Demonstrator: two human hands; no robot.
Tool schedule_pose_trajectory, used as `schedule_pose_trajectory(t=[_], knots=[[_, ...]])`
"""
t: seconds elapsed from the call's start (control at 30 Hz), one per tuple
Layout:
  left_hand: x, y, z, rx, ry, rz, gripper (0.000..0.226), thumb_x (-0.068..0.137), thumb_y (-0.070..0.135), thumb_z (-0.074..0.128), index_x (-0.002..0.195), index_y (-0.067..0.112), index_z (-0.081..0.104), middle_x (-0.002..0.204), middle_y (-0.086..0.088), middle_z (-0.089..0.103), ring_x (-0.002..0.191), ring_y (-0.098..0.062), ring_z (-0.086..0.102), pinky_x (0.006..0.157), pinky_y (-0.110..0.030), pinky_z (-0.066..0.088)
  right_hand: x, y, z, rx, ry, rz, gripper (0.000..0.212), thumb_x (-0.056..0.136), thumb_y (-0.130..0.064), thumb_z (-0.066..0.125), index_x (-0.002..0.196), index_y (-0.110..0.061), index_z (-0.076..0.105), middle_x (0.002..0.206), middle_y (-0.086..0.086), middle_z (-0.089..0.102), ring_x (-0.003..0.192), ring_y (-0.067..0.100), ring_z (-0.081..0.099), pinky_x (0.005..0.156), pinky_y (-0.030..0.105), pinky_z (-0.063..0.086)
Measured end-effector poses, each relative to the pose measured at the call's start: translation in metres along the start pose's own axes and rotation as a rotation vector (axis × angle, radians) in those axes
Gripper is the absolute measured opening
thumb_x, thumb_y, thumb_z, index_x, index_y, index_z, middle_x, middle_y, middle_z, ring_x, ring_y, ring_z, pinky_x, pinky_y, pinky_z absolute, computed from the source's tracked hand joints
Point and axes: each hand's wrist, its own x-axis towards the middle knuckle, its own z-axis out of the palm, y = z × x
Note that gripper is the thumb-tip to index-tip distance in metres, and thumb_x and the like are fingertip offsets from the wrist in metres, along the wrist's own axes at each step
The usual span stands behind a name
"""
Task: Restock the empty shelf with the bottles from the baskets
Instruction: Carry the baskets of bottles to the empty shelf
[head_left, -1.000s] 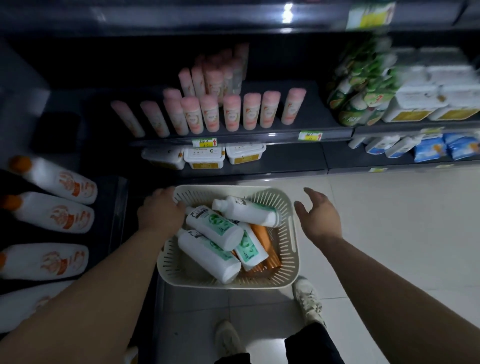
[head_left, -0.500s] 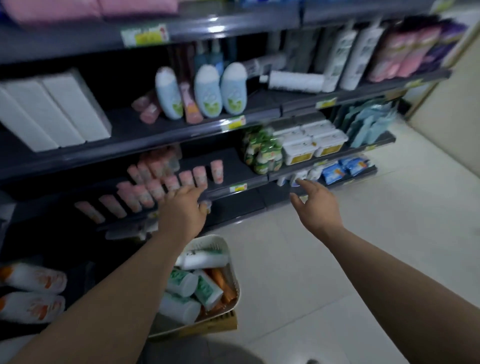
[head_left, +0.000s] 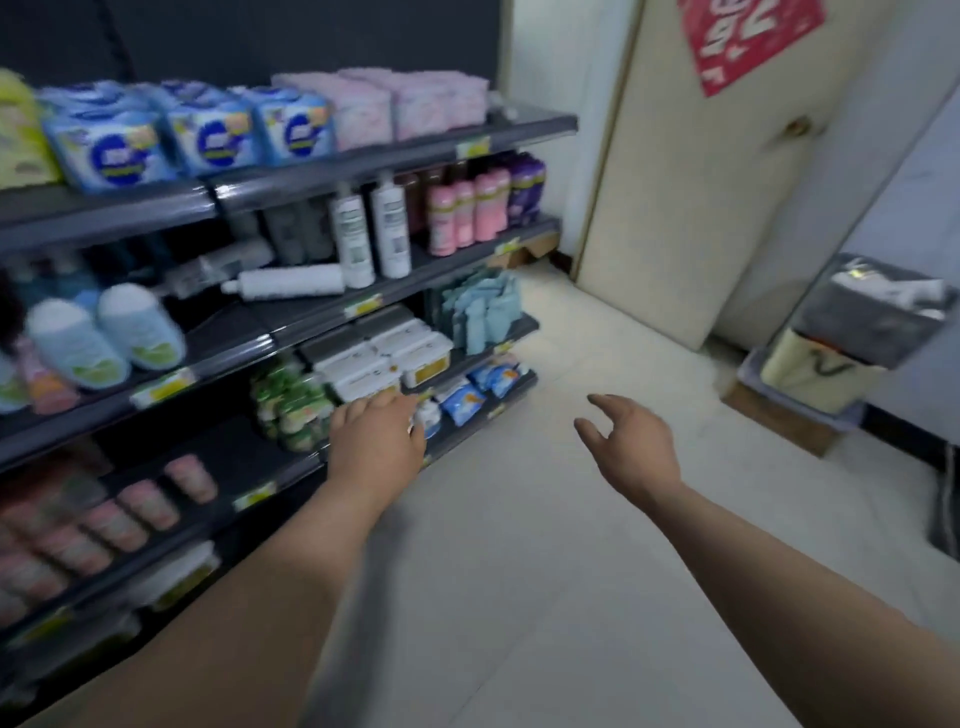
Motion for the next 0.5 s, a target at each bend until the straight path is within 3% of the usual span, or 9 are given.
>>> schedule_pose_trajectory(t=[0.13, 0.5], knots=[[0.034, 0.098, 0.017, 0.024, -0.023, 0.114, 0.041, 0.096, 0.034, 0.045, 0.136, 0.027, 0.05, 0.136, 0.001, 0.053, 0.121, -0.027, 0.048, 0.103, -0.036, 0.029, 0.007, 0.082, -0.047, -0.021, 0.051, 0.1, 0.044, 0.094, -0.039, 0.054, 0.134, -0.021, 0.056, 0.137, -0.002, 0.056, 0.122, 0.018, 0.054, 0.107, 0.034, 0.027], [0.119, 0.313, 0.073, -0.002, -0.109, 0.44, 0.043, 0.096, 0.033, 0.044, 0.138, 0.028, 0.049, 0.137, 0.001, 0.053, 0.121, -0.027, 0.049, 0.102, -0.036, 0.03, 0.036, 0.246, -0.139, -0.064, 0.228, 0.419, 0.043, 0.095, -0.039, 0.052, 0.135, -0.023, 0.055, 0.136, 0.0, 0.058, 0.126, 0.021, 0.05, 0.107, 0.037, 0.027]])
